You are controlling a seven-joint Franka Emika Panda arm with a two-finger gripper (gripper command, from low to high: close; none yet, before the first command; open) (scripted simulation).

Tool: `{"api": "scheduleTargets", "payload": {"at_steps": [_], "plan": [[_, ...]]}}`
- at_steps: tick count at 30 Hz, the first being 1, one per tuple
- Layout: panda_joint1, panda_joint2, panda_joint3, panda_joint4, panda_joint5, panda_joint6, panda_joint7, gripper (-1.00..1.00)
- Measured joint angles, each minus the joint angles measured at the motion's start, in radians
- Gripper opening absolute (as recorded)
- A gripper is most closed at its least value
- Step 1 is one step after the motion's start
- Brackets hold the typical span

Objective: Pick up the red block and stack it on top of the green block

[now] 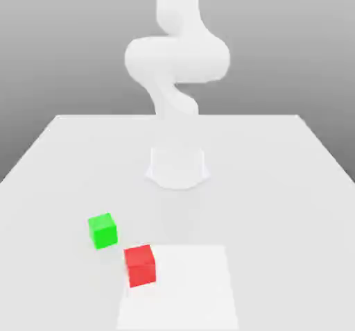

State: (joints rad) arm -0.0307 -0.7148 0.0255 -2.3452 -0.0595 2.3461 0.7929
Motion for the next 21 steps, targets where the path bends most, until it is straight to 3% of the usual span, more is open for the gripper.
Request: {"api": "scheduleTargets", "payload": {"at_steps": [7,13,17,21], "plan": [[-0.073,0.255,0.017,-0.128,-0.144,0.127,-0.041,0.0],[-0.104,0.463,-0.026,-0.235,-0.192,0.238,-0.128,0.0],[-0.11,0.59,-0.061,-0.31,-0.153,0.321,-0.237,0.0],[-0.12,0.703,-0.065,-0.387,-0.009,0.407,-0.421,0.0]]}}
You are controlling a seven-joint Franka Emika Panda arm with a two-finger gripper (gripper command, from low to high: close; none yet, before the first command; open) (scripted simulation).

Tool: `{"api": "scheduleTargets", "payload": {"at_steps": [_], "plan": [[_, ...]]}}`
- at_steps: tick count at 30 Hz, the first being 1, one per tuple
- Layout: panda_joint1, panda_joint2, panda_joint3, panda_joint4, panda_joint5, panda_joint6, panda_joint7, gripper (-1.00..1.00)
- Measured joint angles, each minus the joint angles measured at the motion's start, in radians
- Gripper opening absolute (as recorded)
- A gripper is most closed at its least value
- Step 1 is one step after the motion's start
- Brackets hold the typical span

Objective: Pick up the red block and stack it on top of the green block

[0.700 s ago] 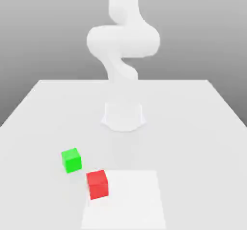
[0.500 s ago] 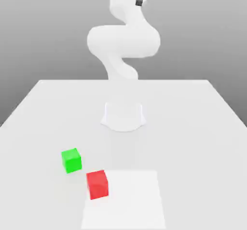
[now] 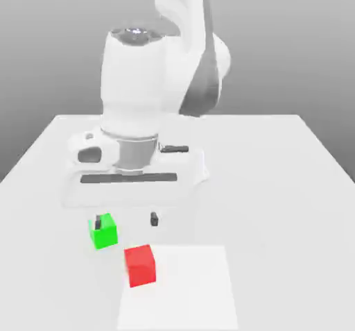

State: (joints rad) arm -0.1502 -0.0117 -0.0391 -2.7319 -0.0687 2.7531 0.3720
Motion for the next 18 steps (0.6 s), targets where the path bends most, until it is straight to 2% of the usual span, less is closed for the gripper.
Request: {"api": "scheduleTargets", "payload": {"at_steps": [4,11,12,18], "plan": [[-0.002,0.088,0.011,-0.011,0.079,0.074,-0.079,0.0],[-0.009,0.25,0.023,0.009,0.099,0.212,-0.096,0.0],[-0.009,0.268,0.023,0.01,0.098,0.227,-0.097,-1.0],[-0.01,0.277,0.024,0.011,0.096,0.233,-0.095,-1.0]]}}
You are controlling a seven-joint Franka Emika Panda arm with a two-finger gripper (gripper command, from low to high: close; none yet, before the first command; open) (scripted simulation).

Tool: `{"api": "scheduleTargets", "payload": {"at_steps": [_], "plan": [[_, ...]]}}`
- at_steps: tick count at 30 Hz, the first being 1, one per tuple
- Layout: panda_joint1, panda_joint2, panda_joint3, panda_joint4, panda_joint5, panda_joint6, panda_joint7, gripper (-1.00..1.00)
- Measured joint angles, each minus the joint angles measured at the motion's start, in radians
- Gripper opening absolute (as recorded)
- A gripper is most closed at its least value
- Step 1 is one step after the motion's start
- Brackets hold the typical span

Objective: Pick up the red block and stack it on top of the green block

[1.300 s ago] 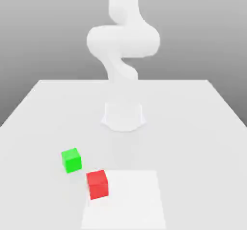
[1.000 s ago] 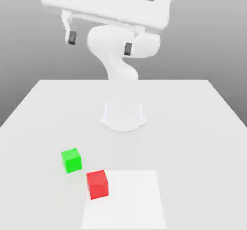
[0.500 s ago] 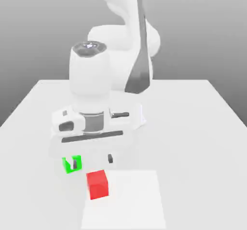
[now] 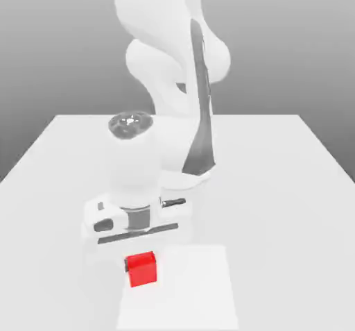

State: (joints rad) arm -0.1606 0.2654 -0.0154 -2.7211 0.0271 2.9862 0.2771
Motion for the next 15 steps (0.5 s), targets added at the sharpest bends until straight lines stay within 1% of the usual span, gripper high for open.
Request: {"api": "scheduleTargets", "payload": {"at_steps": [3,11,15], "plan": [[-0.001,-0.045,0.001,-0.003,0.0,-0.037,0.002,-1.0],[-0.003,-0.22,-0.002,-0.031,-0.021,-0.187,0.016,-1.0],[-0.061,-0.273,-0.018,-0.062,-0.111,-0.22,0.076,-1.0]]}}
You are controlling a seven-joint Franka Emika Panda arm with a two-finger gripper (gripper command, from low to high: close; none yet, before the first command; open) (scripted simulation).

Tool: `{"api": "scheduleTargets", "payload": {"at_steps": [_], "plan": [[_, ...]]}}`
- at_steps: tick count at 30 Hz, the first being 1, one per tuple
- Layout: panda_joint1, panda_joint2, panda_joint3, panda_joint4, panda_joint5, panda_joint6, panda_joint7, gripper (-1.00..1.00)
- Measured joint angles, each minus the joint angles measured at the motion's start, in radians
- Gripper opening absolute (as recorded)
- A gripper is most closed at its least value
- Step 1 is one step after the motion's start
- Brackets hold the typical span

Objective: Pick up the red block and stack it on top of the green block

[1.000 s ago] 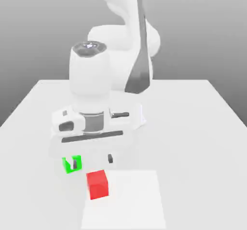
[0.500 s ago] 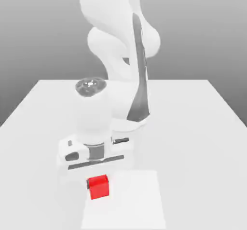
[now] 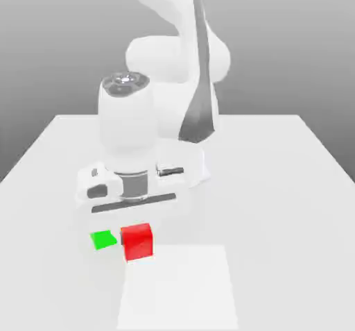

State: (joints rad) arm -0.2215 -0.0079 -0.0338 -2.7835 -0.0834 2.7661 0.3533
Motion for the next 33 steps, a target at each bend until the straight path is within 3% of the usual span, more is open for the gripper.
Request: {"api": "scheduleTargets", "payload": {"at_steps": [6,12,22,30,31,33], "plan": [[-0.078,-0.079,-0.031,-0.053,-0.109,-0.033,0.072,-1.0],[-0.133,-0.168,-0.069,-0.108,-0.141,-0.061,0.09,-1.0],[-0.169,-0.305,-0.16,-0.202,-0.069,-0.093,0.034,-1.0],[-0.117,-0.06,-0.196,-0.201,0.029,0.151,-0.031,-1.0],[-0.109,-0.029,-0.194,-0.2,0.052,0.181,-0.047,1.0],[-0.109,-0.029,-0.194,-0.2,0.052,0.181,-0.047,1.0]]}}
